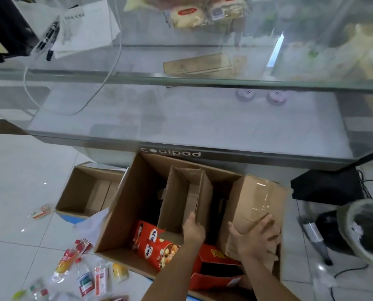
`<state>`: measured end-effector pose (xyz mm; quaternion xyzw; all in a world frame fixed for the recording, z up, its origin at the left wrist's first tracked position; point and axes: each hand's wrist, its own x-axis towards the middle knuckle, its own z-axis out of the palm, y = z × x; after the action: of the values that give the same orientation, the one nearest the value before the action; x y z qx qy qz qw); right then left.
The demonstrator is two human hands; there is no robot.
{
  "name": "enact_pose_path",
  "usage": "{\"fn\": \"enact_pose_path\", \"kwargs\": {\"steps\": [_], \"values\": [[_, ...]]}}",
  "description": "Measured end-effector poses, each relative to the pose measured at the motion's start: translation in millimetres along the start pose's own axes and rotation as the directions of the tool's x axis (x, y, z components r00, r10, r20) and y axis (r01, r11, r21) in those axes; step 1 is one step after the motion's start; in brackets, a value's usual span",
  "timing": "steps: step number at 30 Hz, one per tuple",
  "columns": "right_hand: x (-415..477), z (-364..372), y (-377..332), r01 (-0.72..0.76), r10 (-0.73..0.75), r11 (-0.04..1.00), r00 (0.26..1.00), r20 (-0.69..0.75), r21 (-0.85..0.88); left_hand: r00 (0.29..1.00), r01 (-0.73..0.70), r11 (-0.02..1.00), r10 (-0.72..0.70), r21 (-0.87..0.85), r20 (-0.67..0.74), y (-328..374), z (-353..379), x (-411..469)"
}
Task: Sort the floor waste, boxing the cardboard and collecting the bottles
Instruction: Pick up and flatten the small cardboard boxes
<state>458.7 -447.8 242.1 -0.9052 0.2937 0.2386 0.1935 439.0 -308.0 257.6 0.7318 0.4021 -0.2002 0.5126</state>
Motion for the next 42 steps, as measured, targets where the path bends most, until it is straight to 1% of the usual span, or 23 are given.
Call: {"fn": "enact_pose_path", "kwargs": {"steps": [2,3,4,5,6,7,8,9,10,12,14,15,18,20,23,27,29,32,34,38,40,42], "values": [[-3,10,3,-0.003,0.007,0.998,0.998,0.067,-0.059,0.994,-0.009,1.000,0.012,-0.027,0.106,-4,3,-2],[-3,15,6,0.024,-0.013,0.994,0.995,0.103,-0.106,0.990,-0.022,1.000,0.023,-0.010,0.138,-5,3,-3],[-4,16,8,0.064,-0.044,0.986,0.991,0.129,-0.156,0.989,-0.048,0.998,0.041,0.046,0.143,-8,1,-2],[-5,17,11,0.099,-0.068,0.974,0.986,0.154,-0.206,0.988,-0.095,0.983,0.074,0.154,0.138,-13,-1,0],[-7,16,12,0.127,-0.085,0.962,0.981,0.177,-0.242,0.984,-0.150,0.939,0.110,0.311,0.140,-18,-6,0],[-8,15,14,0.150,-0.097,0.949,0.976,0.197,-0.276,0.978,-0.195,0.865,0.138,0.463,0.155,-23,-11,0],[-9,13,13,0.170,-0.105,0.941,0.969,0.225,-0.294,0.974,-0.221,0.789,0.145,0.573,0.176,-27,-18,0],[-9,13,11,0.189,-0.110,0.932,0.961,0.255,-0.308,0.970,-0.235,0.727,0.134,0.646,0.203,-31,-24,-1],[-11,9,7,0.203,-0.108,0.925,0.951,0.291,-0.320,0.967,-0.242,0.681,0.114,0.691,0.226,-34,-32,-4],[-13,4,1,0.244,-0.098,0.905,0.917,0.387,-0.350,0.962,-0.256,0.621,0.088,0.741,0.259,-38,-46,-11],[-18,2,-6,0.295,-0.088,0.896,0.850,0.519,-0.331,0.959,-0.265,0.596,0.080,0.758,0.273,-44,-60,-19],[-24,0,-10,0.320,-0.088,0.886,0.826,0.556,-0.336,0.961,-0.256,0.585,0.069,0.770,0.267,-47,-68,-24],[-50,1,-21,0.408,-0.154,0.828,0.825,0.543,-0.385,0.977,-0.180,0.545,0.006,0.819,0.212,-63,-93,-42],[-73,7,-30,0.506,-0.244,0.769,0.798,0.551,-0.391,0.986,-0.117,0.549,-0.035,0.828,0.163,-75,-110,-57],[-113,23,-46,0.635,-0.343,0.657,0.731,0.590,-0.406,0.992,-0.058,0.552,-0.061,0.832,0.110,-95,-137,-80],[-187,47,-61,0.802,-0.496,0.445,0.591,0.636,-0.399,0.999,-0.009,0.601,-0.033,0.800,0.036,-132,-177,-116],[-229,63,-65,0.859,-0.536,0.344,0.511,0.672,-0.379,1.000,0.025,0.630,-0.026,0.777,-0.012,-159,-200,-137],[-297,92,-69,0.908,-0.565,0.208,0.416,0.713,-0.365,0.994,0.104,0.686,-0.044,0.720,-0.101,-215,-236,-173],[-348,114,-69,0.929,-0.590,0.094,0.341,0.732,-0.357,0.982,0.175,0.728,-0.083,0.662,-0.168,-259,-262,-201],[-446,167,-57,0.944,-0.521,-0.065,0.245,0.818,-0.325,0.939,0.328,0.791,-0.215,0.517,-0.267,-349,-310,-263],[-494,195,-45,0.941,-0.493,-0.170,0.174,0.852,-0.291,0.908,0.396,0.811,-0.275,0.430,-0.317,-396,-326,-298],[-544,223,-29,0.921,-0.469,-0.297,0.089,0.879,-0.252,0.866,0.465,0.810,-0.335,0.356,-0.371,-446,-336,-331]]}}
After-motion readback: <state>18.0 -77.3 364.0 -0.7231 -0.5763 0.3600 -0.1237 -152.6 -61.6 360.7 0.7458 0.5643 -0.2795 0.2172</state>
